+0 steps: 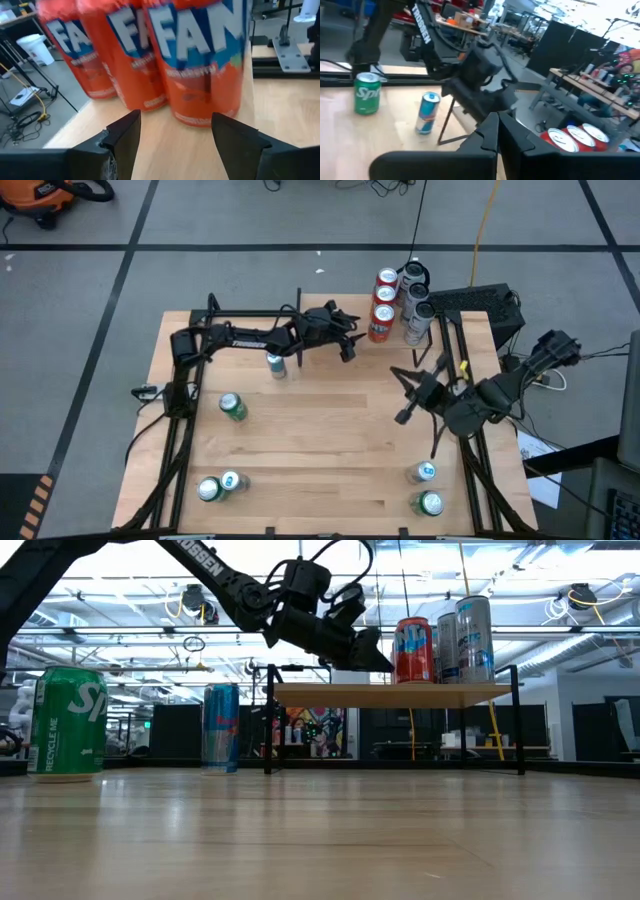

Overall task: Place canned beverage on shelf
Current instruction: Put the top blue soda can on the shelf

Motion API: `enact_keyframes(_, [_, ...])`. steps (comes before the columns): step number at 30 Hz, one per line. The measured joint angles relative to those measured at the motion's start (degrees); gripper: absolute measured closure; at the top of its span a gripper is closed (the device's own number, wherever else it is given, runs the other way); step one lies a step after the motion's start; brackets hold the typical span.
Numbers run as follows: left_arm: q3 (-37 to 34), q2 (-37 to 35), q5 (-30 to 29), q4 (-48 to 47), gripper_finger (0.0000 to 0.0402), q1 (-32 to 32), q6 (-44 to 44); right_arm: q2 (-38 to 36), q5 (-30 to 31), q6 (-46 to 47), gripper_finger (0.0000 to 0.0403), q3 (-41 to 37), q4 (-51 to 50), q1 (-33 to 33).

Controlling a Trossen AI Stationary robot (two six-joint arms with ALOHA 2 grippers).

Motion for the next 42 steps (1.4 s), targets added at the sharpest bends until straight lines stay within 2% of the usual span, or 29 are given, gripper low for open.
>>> enact_keyframes(13, [0.02, 0.55, 0.00, 4.81, 0.0167, -0.28, -2.49, 4.65, 1.89, 3.97, 0.0403, 0.00, 0.33, 3.71])
enact_keyframes(21, [0.02, 0.51, 1.20, 5.43, 0.0167, -0.39, -2.60, 5.56, 7.36, 5.82, 0.0403, 0.00, 0.55, 5.13])
enact_keyframes(26, [0.04, -0.16, -0.12, 1.84, 0.0167, -1.21, -5.85, 7.43, 9.09, 9.07, 0.0403, 0.00, -0.78, 7.23])
enact_keyframes(31, [0.02, -6.65, -5.81, -11.32, 0.0167, -3.02, -5.03, 9.30, 8.45, 11.57, 0.0403, 0.00, -1.29, 7.36])
enact_keyframes(35, [-4.05, -14.41, -7.63, -19.35, 0.0167, -7.04, -5.27, 10.00, 4.68, 13.31, 0.0403, 0.00, -1.48, 7.32])
enact_keyframes(38, [-9.60, -21.63, -9.62, -24.67, 0.0167, -12.34, -7.01, 9.94, 0.80, 15.23, 0.0403, 0.00, -1.63, 7.28])
enact_keyframes(42, [-17.62, -31.33, -16.42, -33.66, 0.0167, -22.81, -12.01, 10.00, -3.06, 17.75, 0.0396, 0.00, -1.92, 7.40])
